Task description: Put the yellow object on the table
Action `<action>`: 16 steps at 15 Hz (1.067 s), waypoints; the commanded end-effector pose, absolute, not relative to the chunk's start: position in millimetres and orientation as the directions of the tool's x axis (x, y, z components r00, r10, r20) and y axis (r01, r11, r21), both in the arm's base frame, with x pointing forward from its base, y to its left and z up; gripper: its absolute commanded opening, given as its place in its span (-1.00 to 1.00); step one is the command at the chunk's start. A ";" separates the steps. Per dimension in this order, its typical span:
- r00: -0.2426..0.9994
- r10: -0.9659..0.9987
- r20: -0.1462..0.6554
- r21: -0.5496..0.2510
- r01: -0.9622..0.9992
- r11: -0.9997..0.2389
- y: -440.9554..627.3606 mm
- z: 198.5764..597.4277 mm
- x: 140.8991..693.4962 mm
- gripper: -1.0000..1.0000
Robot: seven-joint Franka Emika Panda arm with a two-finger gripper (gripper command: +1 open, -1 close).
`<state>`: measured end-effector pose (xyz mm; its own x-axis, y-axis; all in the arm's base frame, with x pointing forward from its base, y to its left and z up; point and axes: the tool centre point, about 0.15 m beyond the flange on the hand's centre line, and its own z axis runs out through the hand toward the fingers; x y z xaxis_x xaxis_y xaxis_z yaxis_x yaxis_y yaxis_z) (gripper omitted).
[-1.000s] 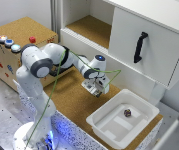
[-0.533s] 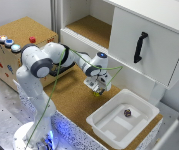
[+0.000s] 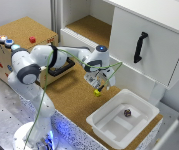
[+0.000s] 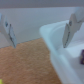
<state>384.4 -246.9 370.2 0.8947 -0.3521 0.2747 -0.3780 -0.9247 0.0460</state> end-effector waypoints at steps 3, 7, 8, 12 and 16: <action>0.844 -0.518 0.141 0.073 -0.531 -0.844 -371.2 350.5 375.9 1.00; 0.823 -0.567 0.034 -0.043 -0.565 -0.824 -416.4 309.6 378.2 1.00; 0.829 -0.559 0.018 -0.040 -0.558 -0.829 -421.6 298.7 385.9 1.00; 0.828 -0.561 0.022 -0.047 -0.559 -0.828 -428.9 276.9 406.2 1.00; 0.812 -0.584 0.006 -0.085 -0.581 -0.809 -430.6 244.7 422.1 1.00</action>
